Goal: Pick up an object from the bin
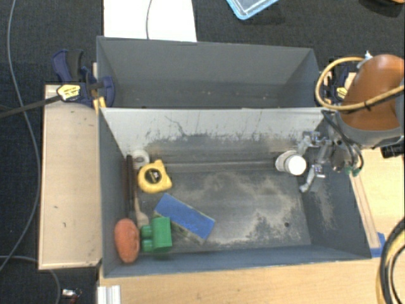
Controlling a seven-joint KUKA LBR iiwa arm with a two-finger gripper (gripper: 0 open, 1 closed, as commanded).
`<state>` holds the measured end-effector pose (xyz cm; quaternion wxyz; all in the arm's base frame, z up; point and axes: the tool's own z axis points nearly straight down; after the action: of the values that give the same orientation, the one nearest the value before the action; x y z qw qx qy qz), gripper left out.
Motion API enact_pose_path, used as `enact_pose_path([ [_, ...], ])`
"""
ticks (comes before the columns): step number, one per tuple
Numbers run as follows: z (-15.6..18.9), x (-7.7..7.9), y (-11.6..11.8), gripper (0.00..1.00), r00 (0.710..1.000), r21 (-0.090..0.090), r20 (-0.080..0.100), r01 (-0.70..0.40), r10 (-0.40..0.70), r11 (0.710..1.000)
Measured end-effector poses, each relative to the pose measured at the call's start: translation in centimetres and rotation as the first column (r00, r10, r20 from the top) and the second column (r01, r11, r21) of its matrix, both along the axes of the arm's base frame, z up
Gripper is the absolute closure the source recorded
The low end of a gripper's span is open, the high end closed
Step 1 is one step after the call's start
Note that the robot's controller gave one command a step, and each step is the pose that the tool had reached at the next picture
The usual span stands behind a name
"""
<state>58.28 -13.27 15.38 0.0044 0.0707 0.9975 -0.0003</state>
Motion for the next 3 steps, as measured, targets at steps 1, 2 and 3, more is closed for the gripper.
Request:
enact_pose_path([
  [1,-2.3,0.7,-1.5,0.0,1.0,0.0,-0.001,-0.029,0.029,1.0],
  [2,-1.5,1.0,-0.8,0.0,0.992,0.001,0.005,0.126,-0.126,0.992],
  [3,-8.6,-1.0,-0.4,0.0,0.96,0.002,0.001,0.281,-0.281,0.96],
])
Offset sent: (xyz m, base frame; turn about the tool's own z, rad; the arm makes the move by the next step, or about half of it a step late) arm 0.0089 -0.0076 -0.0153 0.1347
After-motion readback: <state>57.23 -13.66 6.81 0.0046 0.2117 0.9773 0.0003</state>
